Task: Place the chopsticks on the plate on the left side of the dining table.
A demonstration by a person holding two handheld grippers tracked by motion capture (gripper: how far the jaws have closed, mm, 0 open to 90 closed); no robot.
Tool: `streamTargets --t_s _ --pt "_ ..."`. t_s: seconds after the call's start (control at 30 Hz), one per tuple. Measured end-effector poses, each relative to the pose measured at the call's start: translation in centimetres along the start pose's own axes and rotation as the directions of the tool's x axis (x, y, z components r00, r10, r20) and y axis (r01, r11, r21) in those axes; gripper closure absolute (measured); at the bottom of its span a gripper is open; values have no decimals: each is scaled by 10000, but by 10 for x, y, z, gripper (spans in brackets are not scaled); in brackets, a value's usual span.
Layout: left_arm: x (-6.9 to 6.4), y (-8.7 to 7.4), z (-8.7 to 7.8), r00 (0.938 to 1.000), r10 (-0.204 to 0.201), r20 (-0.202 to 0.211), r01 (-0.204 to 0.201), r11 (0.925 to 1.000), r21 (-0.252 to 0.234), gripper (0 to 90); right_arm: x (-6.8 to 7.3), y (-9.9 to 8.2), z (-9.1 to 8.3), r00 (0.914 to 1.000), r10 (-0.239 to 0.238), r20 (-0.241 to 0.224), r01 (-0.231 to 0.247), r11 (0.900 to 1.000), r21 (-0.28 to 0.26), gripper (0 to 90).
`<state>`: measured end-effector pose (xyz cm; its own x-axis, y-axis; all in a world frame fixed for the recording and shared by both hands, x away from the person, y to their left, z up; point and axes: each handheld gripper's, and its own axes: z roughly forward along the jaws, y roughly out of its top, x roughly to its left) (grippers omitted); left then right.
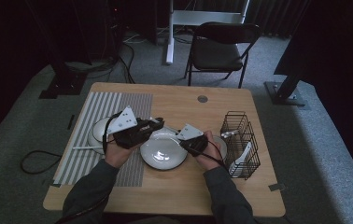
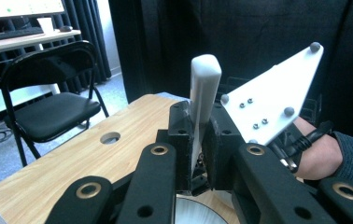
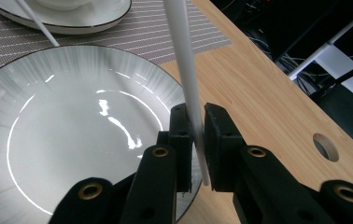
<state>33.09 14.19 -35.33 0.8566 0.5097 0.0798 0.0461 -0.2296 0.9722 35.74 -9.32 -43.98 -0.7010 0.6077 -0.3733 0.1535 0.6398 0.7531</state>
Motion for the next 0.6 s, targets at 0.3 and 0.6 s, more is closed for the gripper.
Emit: streamTargets --t_s 0.3,0.6 --pt "0 0 -1 10000 10 -70 -11 10000 -60 782 7 2 0 9985 -552 -54 551 9984 -146 858" --pt "1 -3 -1 9999 -14 -153 13 10000 -52 751 8 2 -1 9980 -605 -190 602 9980 -186 864"
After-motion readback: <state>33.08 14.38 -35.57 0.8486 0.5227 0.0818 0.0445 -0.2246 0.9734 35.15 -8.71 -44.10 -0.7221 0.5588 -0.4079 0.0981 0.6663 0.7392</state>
